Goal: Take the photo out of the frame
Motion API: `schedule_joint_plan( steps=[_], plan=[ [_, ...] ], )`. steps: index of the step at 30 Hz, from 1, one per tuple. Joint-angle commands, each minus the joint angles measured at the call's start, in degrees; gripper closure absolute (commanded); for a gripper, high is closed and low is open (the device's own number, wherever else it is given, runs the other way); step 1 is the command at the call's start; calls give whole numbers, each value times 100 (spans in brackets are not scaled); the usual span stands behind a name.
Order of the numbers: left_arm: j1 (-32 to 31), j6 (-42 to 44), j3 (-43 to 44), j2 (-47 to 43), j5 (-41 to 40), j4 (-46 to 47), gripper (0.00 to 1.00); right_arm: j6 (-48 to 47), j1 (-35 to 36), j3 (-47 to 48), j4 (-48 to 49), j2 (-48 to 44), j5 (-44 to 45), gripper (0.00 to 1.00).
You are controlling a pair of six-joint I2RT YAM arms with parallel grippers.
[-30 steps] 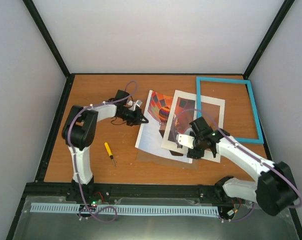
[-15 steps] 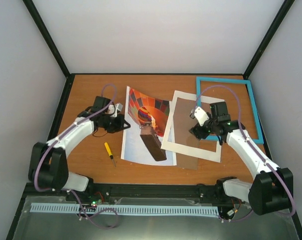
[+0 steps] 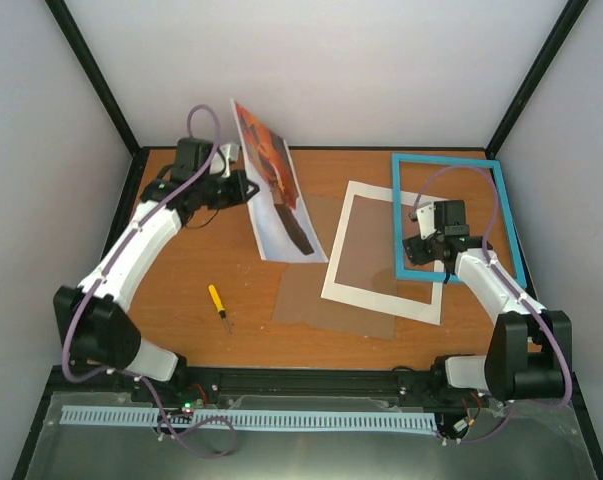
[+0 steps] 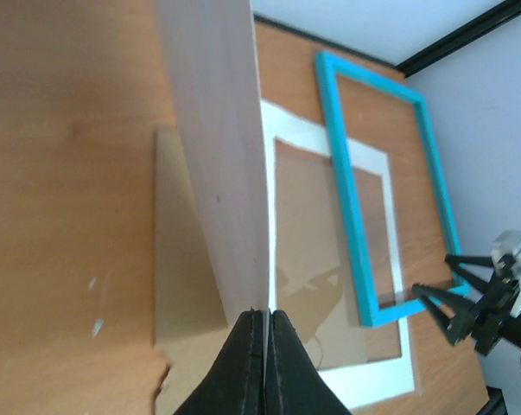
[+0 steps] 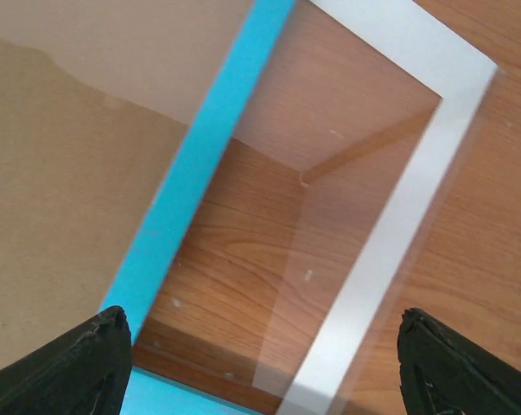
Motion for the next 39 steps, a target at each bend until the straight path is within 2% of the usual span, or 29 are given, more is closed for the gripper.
schedule_joint_plan(
  steps=[1, 7, 9, 12, 14, 17, 22, 25, 30, 39],
  plan=[
    [-379, -105, 1372, 855, 177, 374, 99, 280, -275, 45, 70, -65, 23, 18],
    [-935, -104, 3981, 2343, 489, -102, 99, 321, -452, 153, 38, -272, -32, 17],
    [-1004, -144, 4392, 2505, 646, -117, 99, 438, -771, 420, -220, -323, -429, 16],
    [-1008, -220, 4322, 2388, 949, 111, 99, 863, -1634, 1041, -852, -272, -1869, 14],
    [-982, -242, 3841, 2172, 1110, 393, 99, 1055, -2115, 1433, -1165, -139, -2881, 14],
    [-815, -471, 2586, 1757, 1603, 973, 99, 1060, -2348, 1668, -1301, -51, -3759, 15],
    [-453, -1642, -842, 647, 2353, 3132, 99, 882, -2353, 1193, -1023, -143, -3960, 18],
    [-386, -2134, -2087, 506, 2610, 4083, 99, 704, -2344, 890, -922, -218, -4218, 19],
    [-376, -2318, -3099, 642, 2476, 4509, 99, 563, -2317, 530, -753, -178, -4140, 21],
    [-376, -1958, -3562, 1152, 2357, 4419, 99, 411, -2252, 481, -829, -44, -4278, 22]
  ],
)
